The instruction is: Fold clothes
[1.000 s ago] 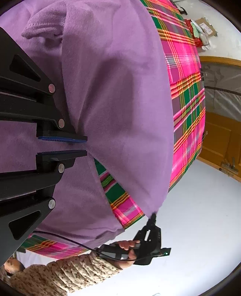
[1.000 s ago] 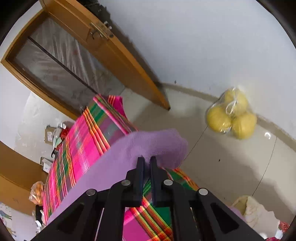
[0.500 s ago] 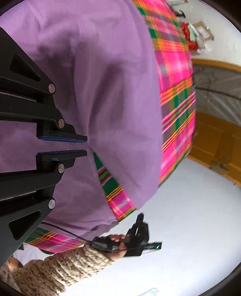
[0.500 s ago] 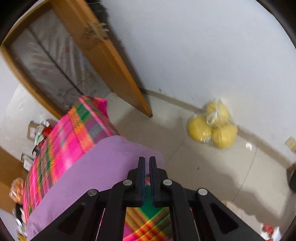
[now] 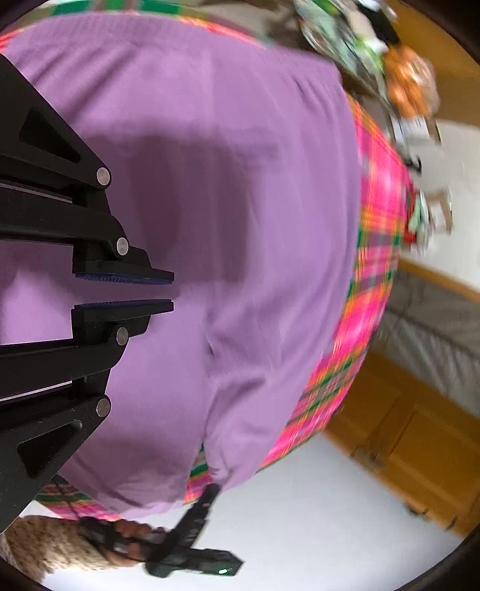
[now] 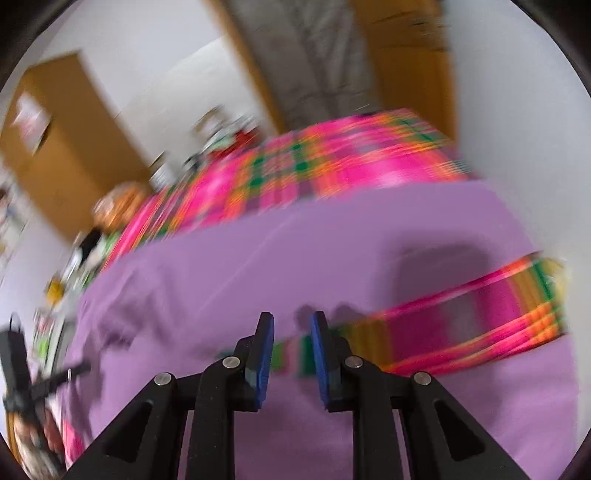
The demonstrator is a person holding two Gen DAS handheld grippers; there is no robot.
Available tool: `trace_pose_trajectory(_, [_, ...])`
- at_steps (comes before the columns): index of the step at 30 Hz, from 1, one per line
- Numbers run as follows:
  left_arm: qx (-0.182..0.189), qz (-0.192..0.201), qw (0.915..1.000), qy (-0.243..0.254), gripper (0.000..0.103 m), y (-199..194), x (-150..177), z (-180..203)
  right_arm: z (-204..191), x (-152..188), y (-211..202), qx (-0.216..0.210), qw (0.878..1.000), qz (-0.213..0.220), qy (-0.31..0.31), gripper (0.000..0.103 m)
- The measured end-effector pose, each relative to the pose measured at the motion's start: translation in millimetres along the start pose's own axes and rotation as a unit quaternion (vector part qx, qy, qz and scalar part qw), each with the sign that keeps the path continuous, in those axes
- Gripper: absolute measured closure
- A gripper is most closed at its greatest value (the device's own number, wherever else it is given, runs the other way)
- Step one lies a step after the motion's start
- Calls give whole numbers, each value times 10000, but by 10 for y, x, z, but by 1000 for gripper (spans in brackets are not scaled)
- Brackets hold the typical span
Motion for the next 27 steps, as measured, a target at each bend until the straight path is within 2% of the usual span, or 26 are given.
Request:
trace_pose_trajectory(5, [-314,127,9982,-504,95,-226,198,-433,-475,232,185,-410,9978,-256,-460,82])
trace_pose_trajectory(9, [-450,169,9961,-735,95,-329,314,-609,-798,398,278,-650,9939,-399,-795,82])
trace_pose_trajectory(16, [-679,147,9933,-925,95,-467,465,-813,-1297,507,434,-783,9863,-406,-1394,67])
trace_pose_trajectory(20, [-733,184,9915,-1062,95,-534,529,-916,-1496,492,702,-521,9792,-591,-1870,66])
trace_pose_trajectory(23, [-721,191,9908,-1133,95,-540,555,-967,-1599,417,814,-306,9754,-487,-2129,65])
trace_pose_trajectory(25, [-699,191,9905,-1171,95,-531,559,-978,-1653,393,889,-333,9742,-517,-2171,57])
trace_pose_trajectory(27, [-678,197,9903,-1196,95,-523,558,-985,-1677,406,919,-338,9736,-496,-2202,58])
Point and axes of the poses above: each gripper's, at about its wrist camera, not at the fingertips, and y roughly the way its jaws point, z to its right, x to its underside, the point moved 6 cm from there along y, roughly the way its jaws point, and after that the axes turned 3 degrees about y, right-handed, at the moved point
